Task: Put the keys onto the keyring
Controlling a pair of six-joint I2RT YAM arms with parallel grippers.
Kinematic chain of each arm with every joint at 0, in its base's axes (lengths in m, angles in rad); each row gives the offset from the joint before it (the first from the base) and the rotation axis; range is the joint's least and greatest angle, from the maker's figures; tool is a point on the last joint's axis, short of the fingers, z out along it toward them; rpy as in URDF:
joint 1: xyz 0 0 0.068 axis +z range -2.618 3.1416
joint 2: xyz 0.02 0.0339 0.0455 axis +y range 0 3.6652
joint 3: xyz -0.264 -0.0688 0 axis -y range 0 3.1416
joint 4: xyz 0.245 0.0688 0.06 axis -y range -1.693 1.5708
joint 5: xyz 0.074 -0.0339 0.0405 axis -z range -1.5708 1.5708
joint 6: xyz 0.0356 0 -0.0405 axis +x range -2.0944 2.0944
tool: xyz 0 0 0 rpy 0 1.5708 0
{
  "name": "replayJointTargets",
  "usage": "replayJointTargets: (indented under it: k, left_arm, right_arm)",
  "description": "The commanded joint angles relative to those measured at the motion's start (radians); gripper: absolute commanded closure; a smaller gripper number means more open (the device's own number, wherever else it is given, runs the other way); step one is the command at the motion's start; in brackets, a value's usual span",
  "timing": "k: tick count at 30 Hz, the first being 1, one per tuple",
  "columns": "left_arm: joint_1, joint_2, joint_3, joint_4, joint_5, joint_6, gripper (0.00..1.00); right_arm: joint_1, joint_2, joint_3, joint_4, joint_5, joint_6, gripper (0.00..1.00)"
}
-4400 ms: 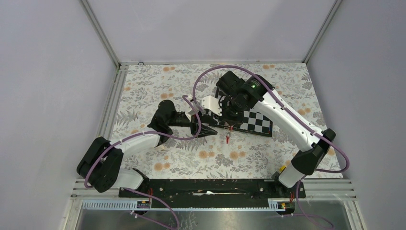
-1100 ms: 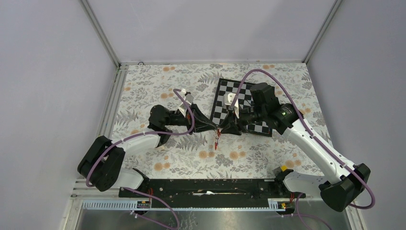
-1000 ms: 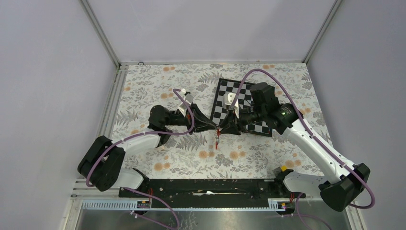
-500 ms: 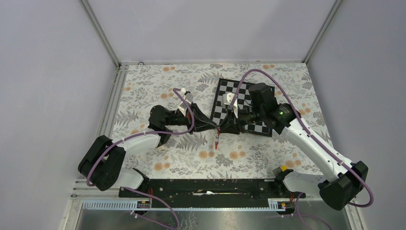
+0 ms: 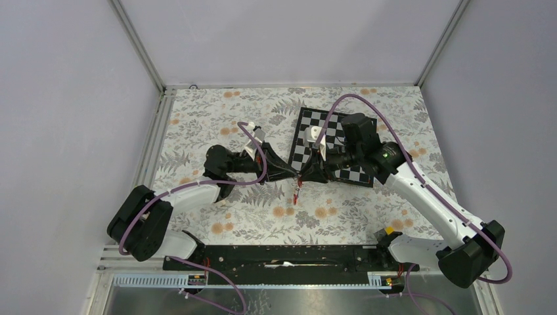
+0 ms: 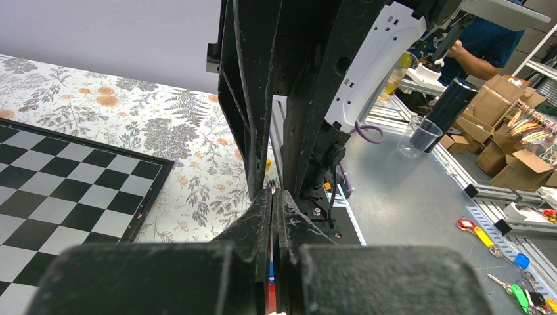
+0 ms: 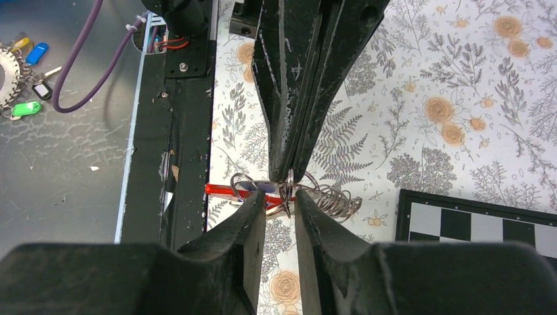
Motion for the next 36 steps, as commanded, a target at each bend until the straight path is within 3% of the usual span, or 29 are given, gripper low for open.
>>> replayJointTargets:
  k: [1,17,36]
  left_arm:
    - [0.005,0.000,0.003,0.081,-0.016,0.007,1.00]
    - [0.006,0.002,0.000,0.073,-0.018,0.019,1.00]
    - [0.005,0.011,0.002,0.070,-0.015,0.022,1.00]
  right_arm:
    - [-0.005,-0.003,-0.018,0.024,-0.019,0.003,0.71]
    - [-0.005,0.000,-0.022,0.026,-0.032,0.004,0.77]
    - [-0.005,0.013,-0.009,0.039,-0.044,0.029,0.77]
